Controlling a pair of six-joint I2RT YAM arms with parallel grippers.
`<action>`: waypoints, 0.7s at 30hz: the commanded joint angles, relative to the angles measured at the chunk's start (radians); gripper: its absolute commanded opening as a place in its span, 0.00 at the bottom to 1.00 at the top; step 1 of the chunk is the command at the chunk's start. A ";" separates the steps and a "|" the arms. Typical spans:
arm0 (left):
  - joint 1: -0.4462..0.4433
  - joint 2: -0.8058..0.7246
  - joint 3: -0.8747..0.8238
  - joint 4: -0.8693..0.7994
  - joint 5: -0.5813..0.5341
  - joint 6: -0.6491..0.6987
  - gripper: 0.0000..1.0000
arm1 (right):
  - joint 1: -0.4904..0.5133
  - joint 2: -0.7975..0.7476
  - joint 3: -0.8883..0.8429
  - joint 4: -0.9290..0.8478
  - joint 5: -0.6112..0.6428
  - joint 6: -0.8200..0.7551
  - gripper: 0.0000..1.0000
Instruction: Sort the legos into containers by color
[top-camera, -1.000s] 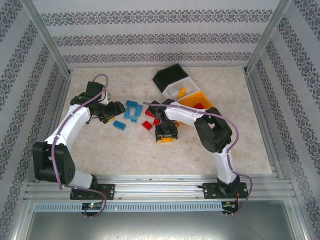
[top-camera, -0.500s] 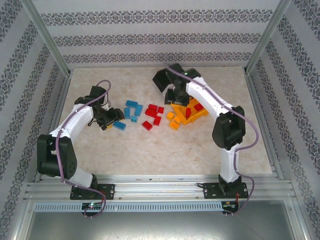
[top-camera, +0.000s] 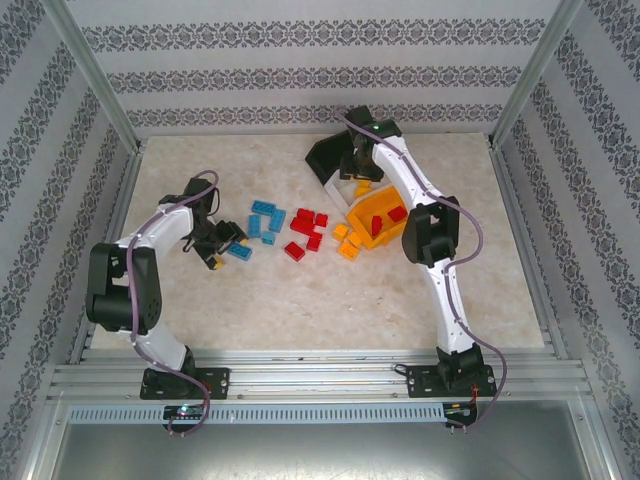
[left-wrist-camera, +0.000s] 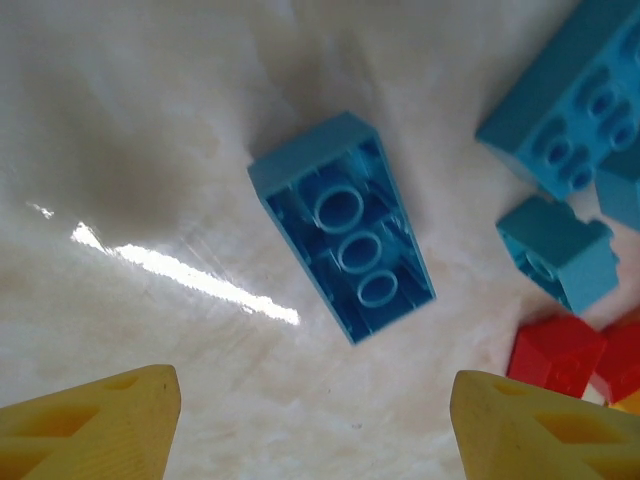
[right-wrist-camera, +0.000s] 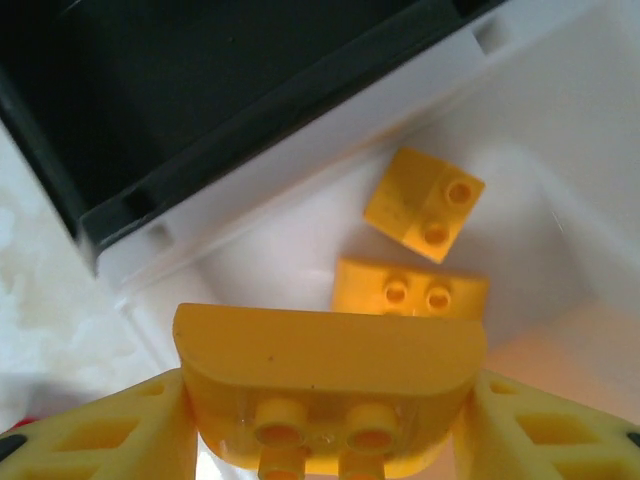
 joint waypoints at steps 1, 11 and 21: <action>0.016 0.054 0.036 0.034 -0.034 -0.082 0.73 | -0.024 0.023 0.074 -0.027 0.012 -0.038 0.61; 0.016 0.161 0.031 0.088 -0.035 -0.140 0.73 | -0.039 0.025 0.006 -0.020 -0.071 -0.023 0.73; 0.016 0.194 0.034 0.114 -0.031 -0.136 0.72 | -0.033 -0.095 -0.248 0.031 -0.091 -0.022 0.74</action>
